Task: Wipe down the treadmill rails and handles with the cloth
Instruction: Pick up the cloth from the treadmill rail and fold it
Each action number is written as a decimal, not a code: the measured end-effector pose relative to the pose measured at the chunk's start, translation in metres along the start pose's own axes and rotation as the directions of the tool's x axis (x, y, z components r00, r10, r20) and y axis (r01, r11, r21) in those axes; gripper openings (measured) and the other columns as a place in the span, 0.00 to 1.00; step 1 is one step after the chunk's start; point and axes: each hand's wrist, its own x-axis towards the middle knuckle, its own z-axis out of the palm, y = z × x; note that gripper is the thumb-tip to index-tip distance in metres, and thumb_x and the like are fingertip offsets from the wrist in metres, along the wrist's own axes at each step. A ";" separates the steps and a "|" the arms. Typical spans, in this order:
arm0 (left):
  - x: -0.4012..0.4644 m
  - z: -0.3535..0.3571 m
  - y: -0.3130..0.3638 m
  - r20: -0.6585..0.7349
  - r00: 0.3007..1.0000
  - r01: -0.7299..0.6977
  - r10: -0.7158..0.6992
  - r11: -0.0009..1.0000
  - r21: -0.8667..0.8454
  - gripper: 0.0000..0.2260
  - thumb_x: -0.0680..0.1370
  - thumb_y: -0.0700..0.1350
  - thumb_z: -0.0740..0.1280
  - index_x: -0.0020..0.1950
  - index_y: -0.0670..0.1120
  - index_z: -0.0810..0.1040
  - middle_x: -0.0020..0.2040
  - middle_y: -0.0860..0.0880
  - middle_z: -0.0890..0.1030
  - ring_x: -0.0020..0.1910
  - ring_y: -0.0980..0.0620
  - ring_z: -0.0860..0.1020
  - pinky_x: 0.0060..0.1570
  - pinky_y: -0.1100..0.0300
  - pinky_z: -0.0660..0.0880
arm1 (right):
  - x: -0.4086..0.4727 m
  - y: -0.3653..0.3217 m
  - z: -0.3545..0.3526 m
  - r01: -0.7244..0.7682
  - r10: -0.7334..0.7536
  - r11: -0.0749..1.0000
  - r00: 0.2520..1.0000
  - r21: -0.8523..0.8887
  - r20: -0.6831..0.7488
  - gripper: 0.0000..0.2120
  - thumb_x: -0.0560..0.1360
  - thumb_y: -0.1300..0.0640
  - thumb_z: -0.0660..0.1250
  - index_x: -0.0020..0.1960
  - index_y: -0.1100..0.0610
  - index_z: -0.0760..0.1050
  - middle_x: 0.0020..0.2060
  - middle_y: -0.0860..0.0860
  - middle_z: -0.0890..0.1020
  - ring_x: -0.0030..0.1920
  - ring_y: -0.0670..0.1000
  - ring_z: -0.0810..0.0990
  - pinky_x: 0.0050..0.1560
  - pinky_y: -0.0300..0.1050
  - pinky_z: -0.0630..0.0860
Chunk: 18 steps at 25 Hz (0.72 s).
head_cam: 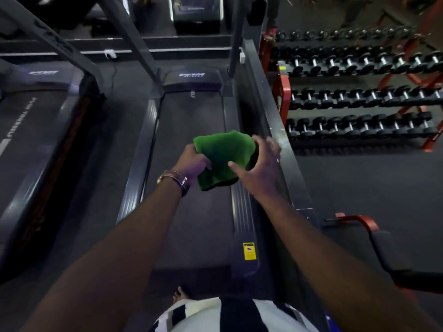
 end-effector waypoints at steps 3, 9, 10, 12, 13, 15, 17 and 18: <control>0.014 -0.074 0.033 0.135 0.987 0.094 -0.085 0.994 -0.060 0.29 0.53 0.25 0.64 0.52 0.40 0.80 0.45 0.40 0.83 0.44 0.38 0.81 0.40 0.46 0.80 | 0.042 -0.048 0.032 -0.015 -0.005 0.999 0.927 0.050 0.376 0.60 0.55 0.34 0.81 0.78 0.43 0.53 0.75 0.52 0.65 0.78 0.53 0.59 0.77 0.54 0.48; 0.073 -0.162 0.081 0.359 0.933 0.065 0.003 0.982 -0.176 0.18 0.69 0.32 0.64 0.58 0.40 0.79 0.52 0.42 0.83 0.48 0.43 0.82 0.48 0.52 0.80 | 0.069 -0.101 0.074 -0.512 0.062 0.734 0.704 0.445 0.708 0.27 0.60 0.68 0.80 0.57 0.65 0.78 0.50 0.58 0.86 0.51 0.56 0.85 0.52 0.50 0.81; 0.086 -0.164 0.086 0.347 0.937 0.019 0.043 0.985 -0.174 0.17 0.72 0.32 0.64 0.59 0.42 0.78 0.52 0.45 0.83 0.47 0.46 0.83 0.47 0.55 0.80 | 0.074 -0.107 0.081 -0.516 0.023 0.712 0.695 0.476 0.719 0.24 0.61 0.71 0.77 0.56 0.65 0.79 0.48 0.58 0.86 0.50 0.56 0.85 0.50 0.48 0.81; 0.117 -0.165 0.090 0.336 0.942 0.034 0.027 0.984 -0.174 0.18 0.73 0.30 0.64 0.60 0.45 0.77 0.51 0.47 0.83 0.44 0.50 0.82 0.44 0.57 0.79 | 0.091 -0.116 0.096 -0.495 -0.034 0.691 0.706 0.527 0.708 0.22 0.61 0.73 0.73 0.56 0.67 0.79 0.48 0.59 0.85 0.50 0.56 0.85 0.49 0.48 0.80; 0.132 -0.163 0.092 0.356 0.934 0.063 0.002 0.983 -0.172 0.19 0.73 0.30 0.64 0.60 0.48 0.78 0.51 0.46 0.82 0.42 0.50 0.82 0.42 0.57 0.80 | 0.105 -0.117 0.104 -0.483 -0.045 0.677 0.726 0.555 0.687 0.25 0.61 0.74 0.72 0.58 0.68 0.77 0.49 0.60 0.85 0.50 0.57 0.84 0.50 0.49 0.80; 0.154 -0.160 0.095 0.374 0.927 0.055 -0.001 0.989 -0.134 0.18 0.75 0.30 0.64 0.55 0.50 0.82 0.47 0.44 0.83 0.39 0.49 0.81 0.42 0.58 0.79 | 0.134 -0.123 0.118 -0.446 -0.084 0.643 0.767 0.623 0.636 0.30 0.61 0.75 0.72 0.62 0.71 0.73 0.52 0.62 0.83 0.53 0.59 0.83 0.54 0.52 0.79; 0.177 -0.152 0.111 0.259 0.965 0.069 -0.033 0.989 -0.130 0.20 0.80 0.32 0.58 0.37 0.44 0.85 0.34 0.46 0.83 0.36 0.49 0.81 0.36 0.65 0.78 | 0.176 -0.123 0.139 -0.408 -0.105 0.627 0.799 0.664 0.592 0.29 0.62 0.76 0.72 0.62 0.70 0.72 0.51 0.61 0.83 0.53 0.58 0.82 0.54 0.52 0.79; 0.192 -0.149 0.115 0.201 0.976 0.129 -0.089 0.972 -0.195 0.23 0.82 0.35 0.54 0.33 0.42 0.82 0.28 0.46 0.81 0.33 0.49 0.79 0.33 0.65 0.78 | 0.200 -0.124 0.151 -0.384 -0.083 0.639 0.828 0.667 0.555 0.27 0.62 0.75 0.73 0.60 0.68 0.74 0.50 0.59 0.84 0.52 0.56 0.83 0.53 0.51 0.80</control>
